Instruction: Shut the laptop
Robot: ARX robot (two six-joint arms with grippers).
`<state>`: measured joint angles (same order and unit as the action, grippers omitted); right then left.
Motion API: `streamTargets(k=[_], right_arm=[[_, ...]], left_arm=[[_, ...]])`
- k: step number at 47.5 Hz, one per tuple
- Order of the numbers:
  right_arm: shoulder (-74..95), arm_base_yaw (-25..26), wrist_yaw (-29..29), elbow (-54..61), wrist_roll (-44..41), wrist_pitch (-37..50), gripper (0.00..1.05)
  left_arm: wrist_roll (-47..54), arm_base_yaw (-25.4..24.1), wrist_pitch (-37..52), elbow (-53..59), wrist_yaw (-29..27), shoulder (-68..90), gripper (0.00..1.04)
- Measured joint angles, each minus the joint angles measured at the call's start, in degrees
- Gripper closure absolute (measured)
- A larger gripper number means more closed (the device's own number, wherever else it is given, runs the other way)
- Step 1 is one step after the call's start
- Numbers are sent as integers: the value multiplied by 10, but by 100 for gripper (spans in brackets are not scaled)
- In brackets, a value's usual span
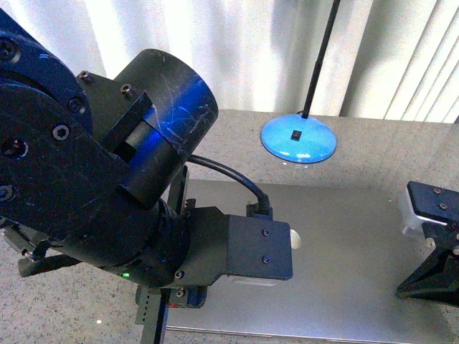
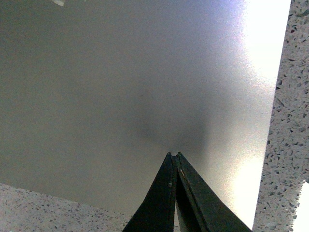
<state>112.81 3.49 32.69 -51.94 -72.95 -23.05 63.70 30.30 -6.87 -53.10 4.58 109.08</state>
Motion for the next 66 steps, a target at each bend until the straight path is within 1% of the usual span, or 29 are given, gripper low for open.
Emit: streamTargets(k=[17,25,30,41,44,45,46,48,50,51,53,54,55,56,57,61,66], right_arm=[[-1,9,10,2,-1,3,102],[-21,9,24,2,10,21,102],[-52,9,46,7,32,64,102],[-132,9,90,50,120,210,102],[-158,9,99,68,158,264,102],[-169,9,97,75,180,286,102],[-174,9,96,79,184,297,102],[-200,9,93,96,232,350,102],[-216,9,85,106,268,381,102],[-221,9,81,109,273,391,102],[-248,10,61,124,329,438,102],[-260,11,58,130,345,455,102],[-276,12,52,139,385,479,102],[-288,13,51,144,402,493,102],[-307,14,50,152,436,513,102],[-372,19,40,175,549,555,102],[-437,17,1,189,645,554,102]], left_arm=[[-16,-1,4,-1,6,-3,101],[-54,-7,53,-1,14,-33,101],[-84,-12,84,0,12,-62,101],[-156,-39,116,26,14,-142,101],[-174,-50,124,40,15,-167,101],[-180,-52,125,42,16,-172,101],[-186,-57,129,48,17,-183,101],[-208,-68,135,59,19,-204,101],[-220,-76,139,68,22,-220,101],[-233,-82,141,75,25,-232,101],[-253,-94,147,88,27,-256,101],[-265,-103,150,97,27,-274,101],[-274,-109,154,104,29,-287,101],[-290,-119,160,116,31,-306,101],[-305,-130,166,126,32,-326,101],[-348,-164,169,156,41,-397,101],[-388,-205,158,176,54,-469,101]])
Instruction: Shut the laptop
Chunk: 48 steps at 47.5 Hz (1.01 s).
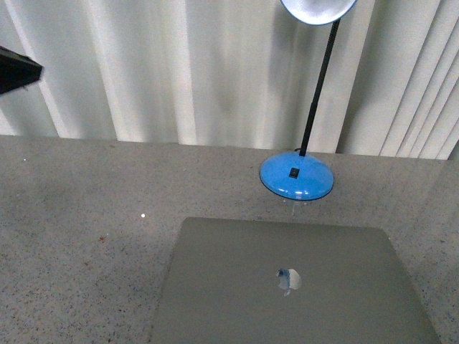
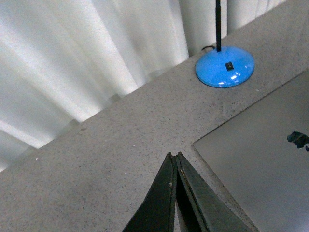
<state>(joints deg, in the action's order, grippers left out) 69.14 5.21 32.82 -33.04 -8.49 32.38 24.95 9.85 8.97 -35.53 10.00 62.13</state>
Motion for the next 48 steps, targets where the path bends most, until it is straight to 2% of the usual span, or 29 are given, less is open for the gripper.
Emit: streamTargets(k=[4,7,9,12,14,15,16,18,36,48], right_arm=[[-35,-9,-18,14,34,-4,102],[-56,-17,-24,23,51,-5,102],[-66,-24,-50,26,57,-9,102],[-95,-44,-182,45,66,-14,102],[-109,-49,-234,58,69,-14,102],[-122,-50,-277,72,71,-11,102],[-134,-50,-306,86,73,-7,102],[-144,-50,-322,101,75,-3,102],[-249,-52,-327,226,78,11,102],[-339,-52,-327,280,78,-27,102]], left_arm=[[-16,-31,-9,8,5,-37,101],[-76,-40,84,47,-81,-59,101],[-111,-55,127,69,-92,-71,101],[-173,-82,177,105,-97,-95,101],[-189,-90,188,118,-101,-106,101],[-206,-95,194,131,-103,-116,101],[-213,-98,197,139,-105,-123,101],[-224,-100,202,156,-106,-134,101],[-246,-98,206,266,-101,-234,101],[-248,-98,167,311,-100,-318,101]])
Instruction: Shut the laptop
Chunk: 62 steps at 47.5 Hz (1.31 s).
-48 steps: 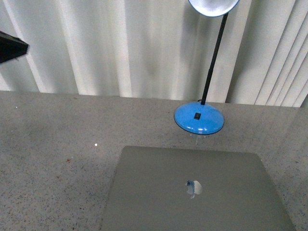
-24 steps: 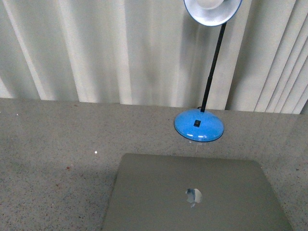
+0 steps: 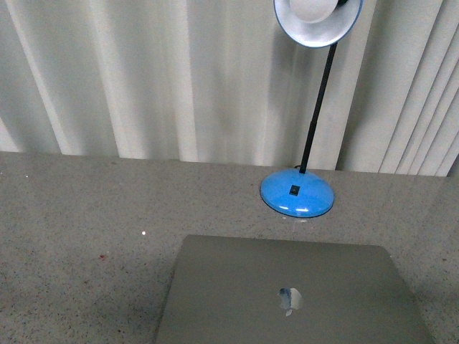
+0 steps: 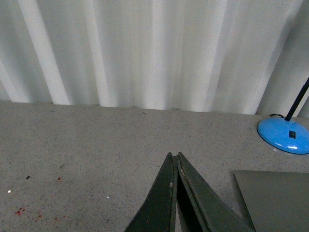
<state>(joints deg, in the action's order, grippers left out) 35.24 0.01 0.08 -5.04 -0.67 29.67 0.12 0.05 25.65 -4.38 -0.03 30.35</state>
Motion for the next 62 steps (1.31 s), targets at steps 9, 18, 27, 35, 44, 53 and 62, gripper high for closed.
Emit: streamTargets(k=[9,18,27,35,44,53,62], right_arm=[[-59,0,0,19,0,-38,102],[-98,0,0,34,0,-62,102],[-129,0,0,47,0,-75,102],[-179,0,0,47,0,-121,102],[-218,0,0,47,0,-160,102],[-246,0,0,47,0,-188,102],[-347,0,0,47,0,-293,102]], left_arm=[[0,0,-36,16,0,-54,101],[0,0,-48,28,0,-84,101],[-2,0,-68,28,0,-118,101],[-2,0,-110,28,0,-160,101],[-2,0,-143,28,0,-192,101],[-2,0,-242,28,0,-271,101],[-2,0,-256,28,0,-301,101]])
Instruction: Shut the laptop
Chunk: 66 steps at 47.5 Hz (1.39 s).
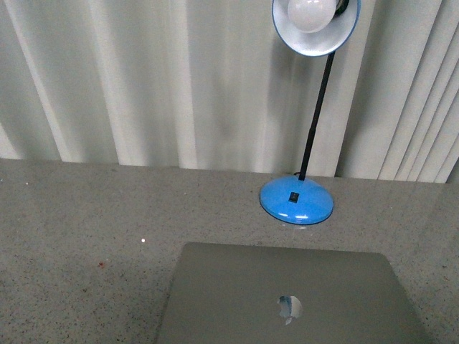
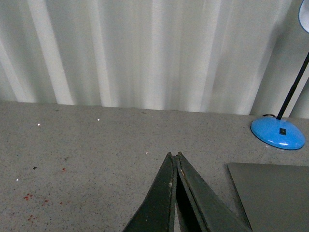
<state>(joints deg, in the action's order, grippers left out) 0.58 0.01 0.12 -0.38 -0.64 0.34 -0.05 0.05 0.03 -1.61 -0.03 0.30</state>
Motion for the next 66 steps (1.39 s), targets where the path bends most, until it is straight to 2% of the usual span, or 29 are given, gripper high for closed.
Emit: streamTargets(k=[13,15,20,31,38,66], right_arm=[[-3,0,0,0,0,-2,102],[-3,0,0,0,0,-2,97],[-3,0,0,0,0,-2,82],[-3,0,0,0,0,-2,28],[-3,0,0,0,0,-2,6],[-3,0,0,0,0,-2,7]], left_arm=[[0,0,0,0,0,-2,101],[-1,0,0,0,0,-2,100],[0,0,0,0,0,-2,83],[0,0,0,0,0,-2,31],[0,0,0,0,0,-2,6],[0,0,0,0,0,-2,7]])
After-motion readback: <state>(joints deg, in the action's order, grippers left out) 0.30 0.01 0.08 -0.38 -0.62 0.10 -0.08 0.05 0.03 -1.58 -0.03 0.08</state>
